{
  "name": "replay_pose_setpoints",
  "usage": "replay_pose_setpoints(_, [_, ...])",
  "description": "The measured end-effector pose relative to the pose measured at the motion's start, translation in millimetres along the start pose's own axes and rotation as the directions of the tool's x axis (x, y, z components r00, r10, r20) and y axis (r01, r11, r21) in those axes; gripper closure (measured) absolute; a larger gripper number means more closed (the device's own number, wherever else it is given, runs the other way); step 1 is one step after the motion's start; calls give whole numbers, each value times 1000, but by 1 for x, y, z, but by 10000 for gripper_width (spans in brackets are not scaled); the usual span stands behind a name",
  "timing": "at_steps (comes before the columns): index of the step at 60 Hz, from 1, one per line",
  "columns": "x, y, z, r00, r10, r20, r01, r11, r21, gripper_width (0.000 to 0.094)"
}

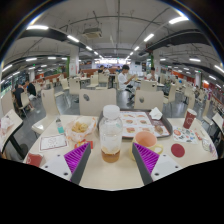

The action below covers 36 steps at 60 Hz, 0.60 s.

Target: Pour water

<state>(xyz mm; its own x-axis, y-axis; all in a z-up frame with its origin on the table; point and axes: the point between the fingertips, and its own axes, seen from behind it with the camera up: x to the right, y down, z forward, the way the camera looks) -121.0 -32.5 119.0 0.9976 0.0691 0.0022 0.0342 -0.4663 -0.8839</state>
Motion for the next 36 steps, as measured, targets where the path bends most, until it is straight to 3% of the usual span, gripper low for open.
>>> replay_pose_setpoints(15, [-8,-5,74,998,53,-28,-51,997,52,104])
replay_pose_setpoints(18, [-5,-1,85,998,48,-43,-46,998,53,159])
replay_pose_setpoints(24, [1,7,103,997,43,-68,-39,998,56,363])
replay_pose_setpoints(36, [1,5,100,996,34,-77,-28,997,65,509])
